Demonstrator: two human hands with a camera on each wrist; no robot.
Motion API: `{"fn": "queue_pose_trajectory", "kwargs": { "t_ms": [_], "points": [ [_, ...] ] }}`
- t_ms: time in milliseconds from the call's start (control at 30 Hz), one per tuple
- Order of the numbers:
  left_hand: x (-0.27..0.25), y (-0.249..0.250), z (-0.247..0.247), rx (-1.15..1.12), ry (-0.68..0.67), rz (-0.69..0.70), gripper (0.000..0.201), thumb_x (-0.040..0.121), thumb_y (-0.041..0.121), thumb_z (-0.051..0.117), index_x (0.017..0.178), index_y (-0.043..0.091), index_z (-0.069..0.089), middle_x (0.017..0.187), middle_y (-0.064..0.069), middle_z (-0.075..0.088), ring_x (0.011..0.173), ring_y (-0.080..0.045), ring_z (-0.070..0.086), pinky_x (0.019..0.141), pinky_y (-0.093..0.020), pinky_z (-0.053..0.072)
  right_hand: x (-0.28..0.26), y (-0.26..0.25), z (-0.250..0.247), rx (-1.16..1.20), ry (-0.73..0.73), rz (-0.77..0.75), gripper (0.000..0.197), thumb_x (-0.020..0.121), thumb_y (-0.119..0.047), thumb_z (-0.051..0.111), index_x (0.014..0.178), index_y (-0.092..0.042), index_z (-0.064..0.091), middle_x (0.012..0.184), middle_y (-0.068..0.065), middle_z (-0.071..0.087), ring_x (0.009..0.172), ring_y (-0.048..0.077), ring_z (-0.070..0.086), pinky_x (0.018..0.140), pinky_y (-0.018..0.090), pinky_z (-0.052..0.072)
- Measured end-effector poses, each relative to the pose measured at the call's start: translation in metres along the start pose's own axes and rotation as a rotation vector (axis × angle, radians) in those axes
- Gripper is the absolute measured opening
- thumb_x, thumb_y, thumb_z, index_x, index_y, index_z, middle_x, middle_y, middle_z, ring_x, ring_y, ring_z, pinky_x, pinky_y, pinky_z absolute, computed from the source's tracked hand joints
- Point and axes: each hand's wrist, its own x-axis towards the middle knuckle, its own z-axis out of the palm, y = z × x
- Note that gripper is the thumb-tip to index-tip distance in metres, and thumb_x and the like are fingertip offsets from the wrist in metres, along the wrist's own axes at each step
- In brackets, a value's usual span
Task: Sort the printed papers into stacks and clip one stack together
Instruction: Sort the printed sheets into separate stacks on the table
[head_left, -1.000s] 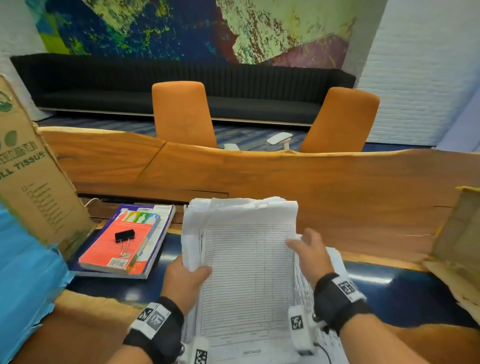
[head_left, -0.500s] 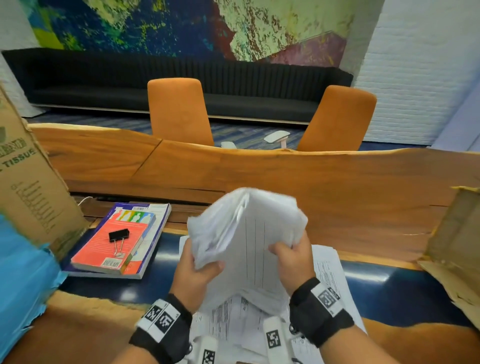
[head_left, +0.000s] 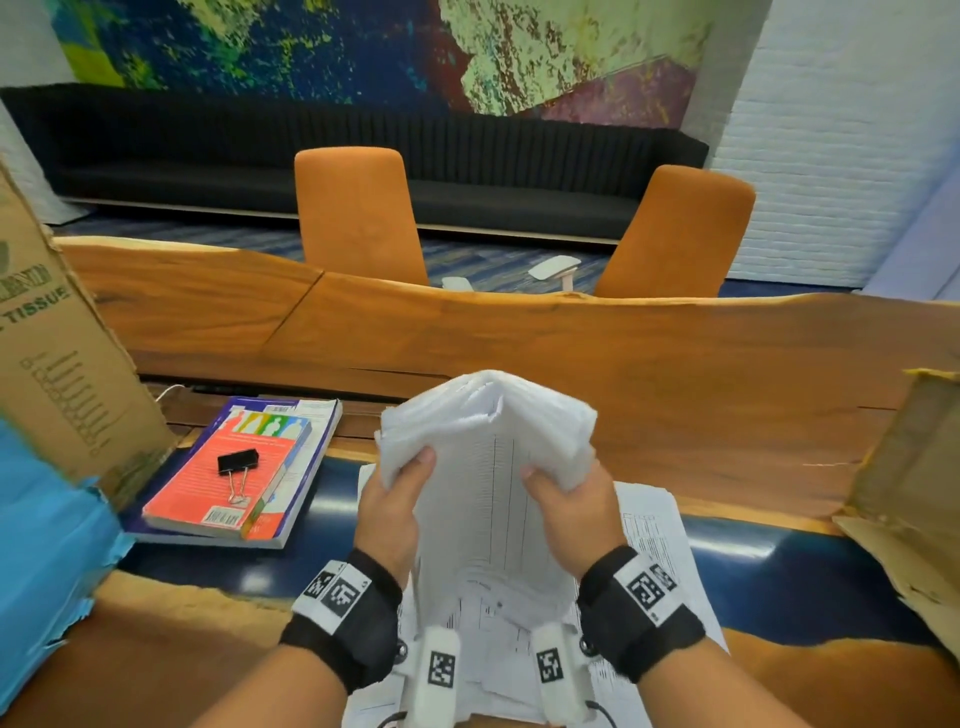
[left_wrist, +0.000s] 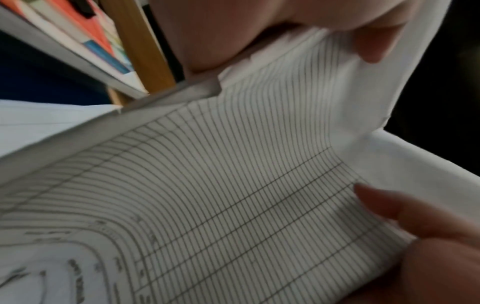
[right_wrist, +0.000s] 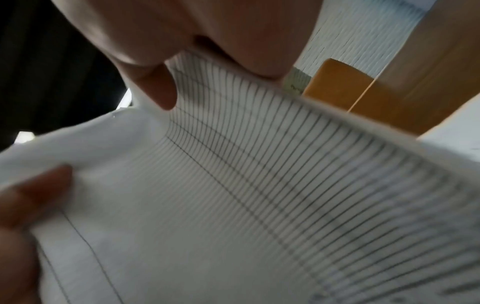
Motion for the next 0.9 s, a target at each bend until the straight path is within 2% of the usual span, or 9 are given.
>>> {"fn": "queue_pose_trajectory", "kwargs": {
  "t_ms": [100,200,300,433,567,700,767,833,900],
  "points": [
    [0.011,-0.008,-0.01,0.01,0.066,-0.118,0.072,0.056,0.064,0.077,0.116,0.026,0.066,0.107,-0.007,0.074,0.106,-0.031,0.066,0.091,-0.051,0.051,-0.005,0.009,-0.001,-0.074,0.014,0.09,0.019,0.089,-0.015,0.071,0.085,-0.032,0.063,0.084,-0.01,0.069,0.08,0.002,0.064,0.066,0.021,0.049],
    [0.02,-0.015,-0.029,0.155,0.112,-0.173,0.095,0.049,0.068,0.081,0.13,0.03,0.05,0.123,-0.005,0.066,0.113,-0.028,0.063,0.096,-0.054,0.048,0.007,0.004,-0.01,0.054,0.106,0.18,0.01,0.086,-0.012,0.074,0.082,-0.02,0.068,0.079,-0.002,0.073,0.077,0.016,0.069,0.069,0.034,0.058],
    [0.012,-0.037,-0.05,0.325,0.241,-0.312,0.107,0.062,0.04,0.087,0.147,0.033,0.022,0.137,0.0,0.047,0.121,-0.029,0.053,0.104,-0.055,0.04,0.015,-0.001,-0.017,0.355,0.14,0.273,0.011,0.084,-0.003,0.072,0.093,-0.01,0.07,0.087,0.004,0.077,0.086,0.026,0.073,0.072,0.04,0.059],
    [-0.009,-0.068,-0.058,0.006,0.333,-0.418,0.075,0.069,0.011,0.08,0.134,0.018,0.043,0.128,-0.014,0.061,0.107,-0.035,0.063,0.087,-0.048,0.052,0.015,0.008,-0.022,0.748,0.132,0.385,0.05,0.079,-0.005,0.069,0.127,-0.003,0.058,0.12,0.019,0.068,0.111,0.039,0.065,0.094,0.058,0.051],
    [-0.009,-0.069,-0.055,-0.354,0.23,-0.595,0.056,0.074,0.015,0.067,0.129,0.007,0.057,0.12,-0.025,0.066,0.11,-0.045,0.062,0.098,-0.063,0.043,-0.001,0.025,-0.023,0.883,0.09,0.518,0.04,0.084,-0.007,0.064,0.124,-0.008,0.062,0.119,0.015,0.07,0.11,0.036,0.066,0.09,0.053,0.053],
    [0.002,-0.043,-0.07,-0.156,0.225,-0.483,0.038,0.082,0.004,0.063,0.12,0.008,0.062,0.114,-0.023,0.069,0.105,-0.043,0.064,0.095,-0.064,0.045,-0.009,0.043,-0.039,0.891,0.144,0.527,0.037,0.081,0.003,0.061,0.117,-0.005,0.063,0.115,0.017,0.07,0.107,0.037,0.065,0.093,0.055,0.051],
    [0.008,-0.025,-0.081,-0.041,0.175,-0.412,0.028,0.087,0.002,0.06,0.113,0.013,0.065,0.112,-0.019,0.071,0.103,-0.04,0.066,0.093,-0.062,0.047,-0.001,0.052,-0.06,0.812,0.182,0.522,0.023,0.086,0.003,0.058,0.108,-0.004,0.06,0.106,0.018,0.069,0.099,0.034,0.065,0.087,0.052,0.053],
    [0.011,-0.008,-0.09,0.042,0.143,-0.374,0.028,0.087,0.002,0.06,0.11,0.017,0.065,0.108,-0.016,0.073,0.1,-0.037,0.067,0.09,-0.06,0.049,0.01,0.057,-0.081,0.583,0.181,0.51,0.012,0.087,0.0,0.059,0.095,-0.008,0.06,0.094,0.013,0.066,0.086,0.028,0.061,0.07,0.041,0.054],
    [0.014,0.002,-0.096,0.114,0.129,-0.342,0.028,0.087,0.004,0.061,0.109,0.02,0.065,0.106,-0.014,0.073,0.099,-0.035,0.067,0.09,-0.06,0.048,0.019,0.057,-0.09,0.307,0.048,0.472,0.024,0.08,0.003,0.067,0.099,-0.01,0.062,0.098,0.014,0.066,0.087,0.027,0.061,0.071,0.04,0.052]
  ]
}}
